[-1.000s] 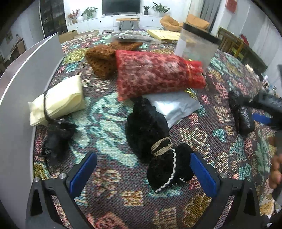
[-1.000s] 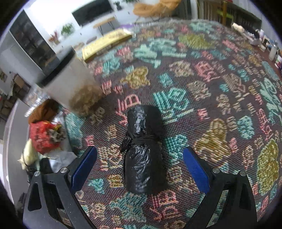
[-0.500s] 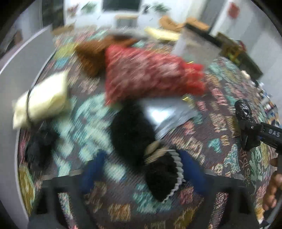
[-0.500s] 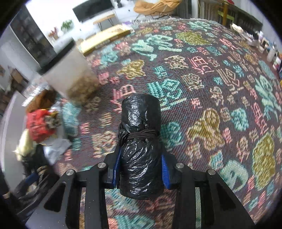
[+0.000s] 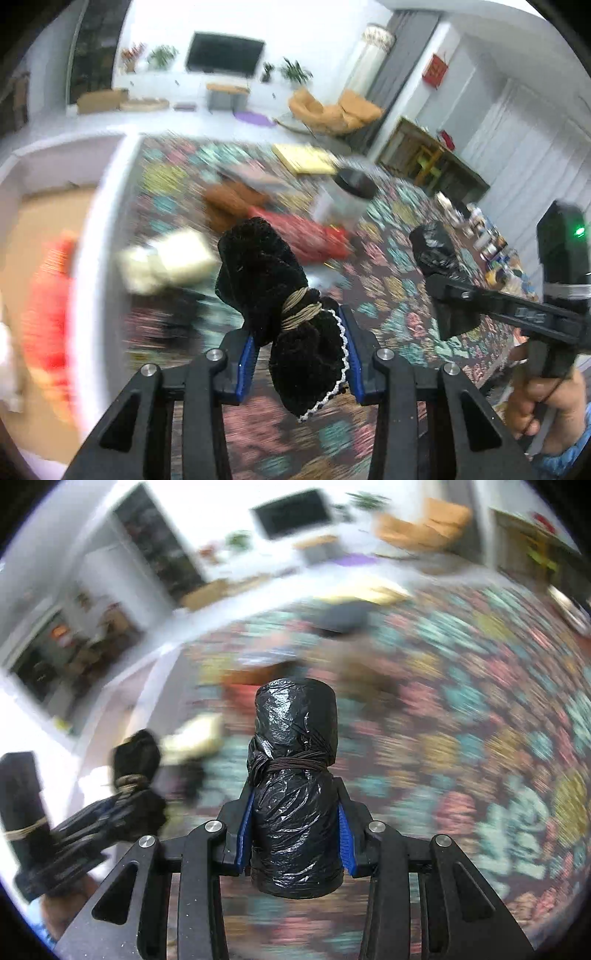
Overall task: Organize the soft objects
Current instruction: 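Carry the black bag roll and velvet pouch into the white box and release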
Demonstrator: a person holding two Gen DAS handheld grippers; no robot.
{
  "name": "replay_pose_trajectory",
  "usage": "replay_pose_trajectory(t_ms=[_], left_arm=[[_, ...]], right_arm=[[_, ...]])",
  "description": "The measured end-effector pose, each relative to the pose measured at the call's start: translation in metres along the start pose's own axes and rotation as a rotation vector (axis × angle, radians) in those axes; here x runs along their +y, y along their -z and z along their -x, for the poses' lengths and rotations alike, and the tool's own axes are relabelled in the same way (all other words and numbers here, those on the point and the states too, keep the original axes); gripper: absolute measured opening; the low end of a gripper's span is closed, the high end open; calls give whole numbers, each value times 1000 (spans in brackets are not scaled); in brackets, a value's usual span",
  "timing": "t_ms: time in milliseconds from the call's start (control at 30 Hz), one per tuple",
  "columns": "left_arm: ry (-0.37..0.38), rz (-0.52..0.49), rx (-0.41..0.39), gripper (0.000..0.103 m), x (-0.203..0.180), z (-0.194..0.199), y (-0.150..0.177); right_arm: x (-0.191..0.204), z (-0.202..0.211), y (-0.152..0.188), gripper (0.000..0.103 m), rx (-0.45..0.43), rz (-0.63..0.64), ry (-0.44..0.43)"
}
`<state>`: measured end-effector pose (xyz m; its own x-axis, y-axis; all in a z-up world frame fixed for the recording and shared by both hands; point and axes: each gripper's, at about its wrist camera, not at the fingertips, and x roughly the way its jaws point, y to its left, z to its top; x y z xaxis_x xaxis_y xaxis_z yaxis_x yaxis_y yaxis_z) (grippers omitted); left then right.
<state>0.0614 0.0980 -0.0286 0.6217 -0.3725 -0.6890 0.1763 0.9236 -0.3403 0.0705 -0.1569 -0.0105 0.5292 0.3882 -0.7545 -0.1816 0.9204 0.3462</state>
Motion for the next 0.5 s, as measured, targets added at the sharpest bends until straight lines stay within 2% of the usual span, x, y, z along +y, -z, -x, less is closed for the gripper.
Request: replay_pose_trajectory(t_ms=[100, 133, 200, 267, 300, 333, 367, 433, 500], left_arm=[[-108, 6, -48, 41, 43, 51, -5], [-151, 15, -59, 41, 59, 67, -5], [-258, 31, -81, 42, 93, 97, -4], [-354, 38, -93, 53, 116, 115, -1], [-410, 44, -95, 72, 129, 122, 0], [-467, 56, -96, 92, 141, 129, 2], [-509, 67, -102, 97, 151, 134, 4], [-588, 100, -123, 99, 168, 145, 7], [-611, 144, -132, 99, 182, 151, 10]], right_arm=[[85, 4, -8, 40, 4, 100, -154], [122, 1, -10, 40, 17, 137, -224], [168, -7, -12, 40, 42, 181, -312], [215, -22, -12, 44, 71, 226, -385], [233, -28, -9, 57, 74, 244, -406], [253, -38, -9, 87, 83, 259, -445], [261, -44, -8, 91, 95, 256, -456], [269, -50, -7, 90, 107, 235, -458], [263, -47, -8, 90, 90, 220, -447]])
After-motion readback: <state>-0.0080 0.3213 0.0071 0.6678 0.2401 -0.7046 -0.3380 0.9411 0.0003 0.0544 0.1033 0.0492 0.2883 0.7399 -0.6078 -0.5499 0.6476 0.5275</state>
